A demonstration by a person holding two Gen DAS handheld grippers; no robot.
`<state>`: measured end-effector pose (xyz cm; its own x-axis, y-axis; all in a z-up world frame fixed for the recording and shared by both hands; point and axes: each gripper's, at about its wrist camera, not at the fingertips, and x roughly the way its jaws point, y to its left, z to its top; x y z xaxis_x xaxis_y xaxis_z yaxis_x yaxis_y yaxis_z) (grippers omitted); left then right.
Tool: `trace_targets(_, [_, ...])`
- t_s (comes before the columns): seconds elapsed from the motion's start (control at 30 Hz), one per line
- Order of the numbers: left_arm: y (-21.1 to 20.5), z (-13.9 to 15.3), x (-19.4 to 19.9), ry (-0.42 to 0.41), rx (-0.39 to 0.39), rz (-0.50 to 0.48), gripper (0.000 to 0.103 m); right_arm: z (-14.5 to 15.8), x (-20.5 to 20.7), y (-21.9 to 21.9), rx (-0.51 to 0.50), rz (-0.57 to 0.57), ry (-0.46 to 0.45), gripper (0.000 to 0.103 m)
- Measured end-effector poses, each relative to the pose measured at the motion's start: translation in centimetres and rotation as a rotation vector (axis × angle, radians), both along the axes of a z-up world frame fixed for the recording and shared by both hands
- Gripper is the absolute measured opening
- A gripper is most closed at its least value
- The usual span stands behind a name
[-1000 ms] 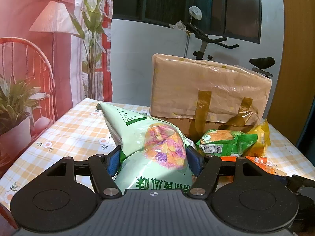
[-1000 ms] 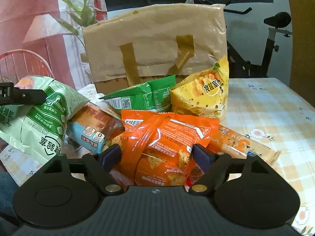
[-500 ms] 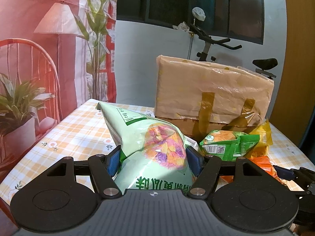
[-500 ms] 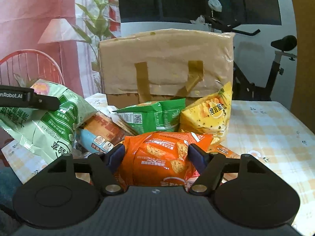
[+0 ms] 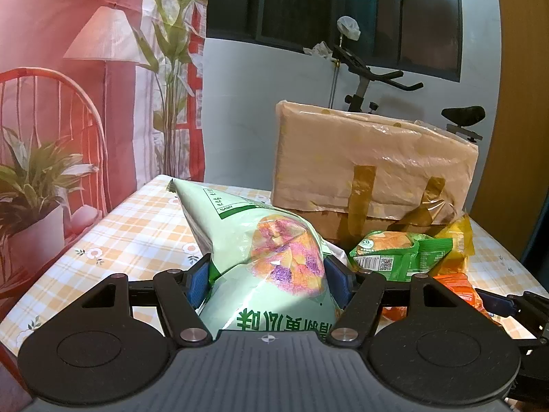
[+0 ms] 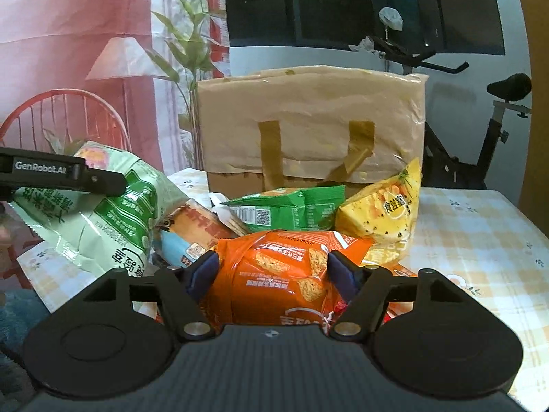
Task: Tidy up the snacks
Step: 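Lift both held bags and carry them over the open box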
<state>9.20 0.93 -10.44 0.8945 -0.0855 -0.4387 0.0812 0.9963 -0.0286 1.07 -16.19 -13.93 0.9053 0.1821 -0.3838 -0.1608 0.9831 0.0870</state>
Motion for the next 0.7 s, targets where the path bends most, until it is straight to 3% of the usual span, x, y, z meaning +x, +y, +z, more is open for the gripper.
trace_targets(0.53, [0.3,1.0,-0.7,-0.05,-0.011,0.009,0.07,2.1,-1.2,0.4,-0.008,0.044,-0.109,0.071])
trace_targets(0.7, [0.4,1.1,-0.7,-0.054,-0.012,0.008,0.07,1.8,-1.1,0.6,-0.008,0.059,-0.086,0.071])
